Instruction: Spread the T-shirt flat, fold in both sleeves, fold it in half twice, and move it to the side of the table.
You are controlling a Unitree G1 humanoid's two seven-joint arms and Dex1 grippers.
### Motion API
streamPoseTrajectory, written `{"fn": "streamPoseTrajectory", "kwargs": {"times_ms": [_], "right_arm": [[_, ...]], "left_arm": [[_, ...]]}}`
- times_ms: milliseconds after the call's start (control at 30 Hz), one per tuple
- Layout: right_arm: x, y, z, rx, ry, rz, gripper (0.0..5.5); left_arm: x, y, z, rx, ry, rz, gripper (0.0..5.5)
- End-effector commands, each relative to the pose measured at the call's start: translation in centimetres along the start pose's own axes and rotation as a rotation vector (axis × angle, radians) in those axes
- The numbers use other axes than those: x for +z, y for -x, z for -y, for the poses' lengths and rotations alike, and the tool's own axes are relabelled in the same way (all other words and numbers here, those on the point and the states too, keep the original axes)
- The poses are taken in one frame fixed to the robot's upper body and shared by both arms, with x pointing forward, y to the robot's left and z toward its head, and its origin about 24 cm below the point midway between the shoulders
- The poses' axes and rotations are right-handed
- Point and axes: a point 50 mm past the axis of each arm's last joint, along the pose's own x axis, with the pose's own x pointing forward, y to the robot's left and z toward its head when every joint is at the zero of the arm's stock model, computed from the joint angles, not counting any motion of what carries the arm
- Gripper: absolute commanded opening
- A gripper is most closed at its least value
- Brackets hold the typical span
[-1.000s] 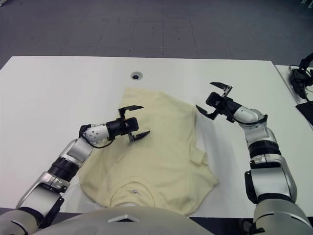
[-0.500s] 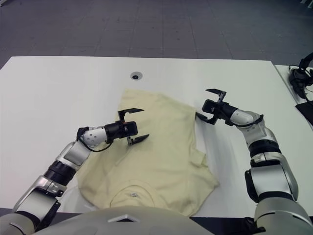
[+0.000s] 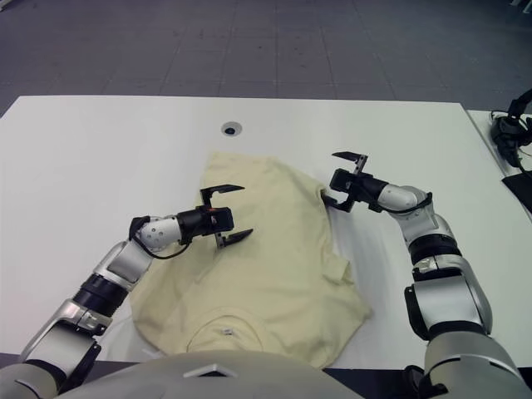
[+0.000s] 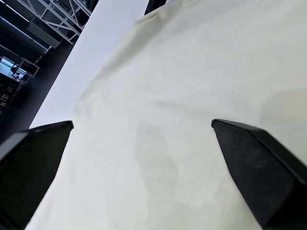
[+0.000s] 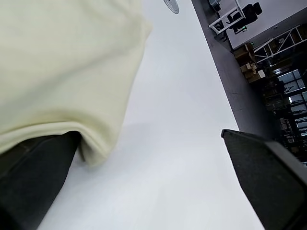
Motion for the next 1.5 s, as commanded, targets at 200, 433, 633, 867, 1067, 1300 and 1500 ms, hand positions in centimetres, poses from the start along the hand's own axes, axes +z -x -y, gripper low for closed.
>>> {"fn": "streamPoseTrajectory", "kwargs": {"times_ms": [200,433,633,867,1067,1300,1500], "right_arm": [[0.3,-1.3,1.5,-0.096,0.056,-0.075,5.40],[2.7,-1.8,4.5,-0.365,0.209,-0.001,5.40],[2.8,-1.3,5.0,-0.442,0.270,0.031,5.40],[1.4,-0.8,4.0,-0.366,0.255,-0.019,5.40],[0.6,-0.6,3.7,-0.343,0.278,-0.081,5.40],[1.2,-2.5,1.1,-0.208,0.269,-0.054,5.40],[1.1,-2.9,-1.0,-0.091,0.196,-0.017,5.40]], "left_arm": [[-0.6,0.2,0.8,-0.047,-0.003,-0.039,5.37],[-0.5,0.2,0.9,-0.047,-0.002,-0.034,5.37],[-0.6,0.4,1.1,-0.043,0.004,-0.041,5.37],[-0.6,0.4,1.1,-0.039,0.006,-0.040,5.37],[-0.7,0.6,1.2,-0.036,0.009,-0.046,5.37],[-0.5,0.6,1.1,-0.038,0.001,-0.037,5.37],[-0.5,0.8,1.0,-0.029,0.000,-0.037,5.37]]}}
